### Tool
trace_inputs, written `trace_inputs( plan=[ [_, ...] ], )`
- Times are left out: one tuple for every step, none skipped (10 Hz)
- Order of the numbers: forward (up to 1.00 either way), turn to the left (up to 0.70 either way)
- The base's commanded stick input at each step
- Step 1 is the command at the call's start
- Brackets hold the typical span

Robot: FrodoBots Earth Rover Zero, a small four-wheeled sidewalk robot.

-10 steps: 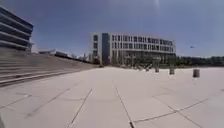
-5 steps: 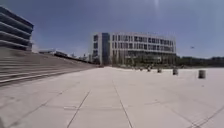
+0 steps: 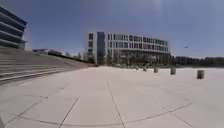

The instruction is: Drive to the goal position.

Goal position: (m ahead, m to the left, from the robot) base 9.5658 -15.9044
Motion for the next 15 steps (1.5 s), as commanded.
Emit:
trace_inputs(
  plan=[
    [0.72, 0.00],
    [0.72, 0.00],
    [0.72, 0.00],
    [0.72, 0.00],
    [0.72, 0.00],
    [0.72, 0.00],
    [0.72, 0.00],
    [0.70, 0.00],
    [0.68, 0.00],
    [0.67, 0.00],
    [0.68, -0.01],
    [0.80, -0.17],
    [0.85, -0.31],
    [0.85, -0.29],
    [0.85, -0.20]
  ],
)
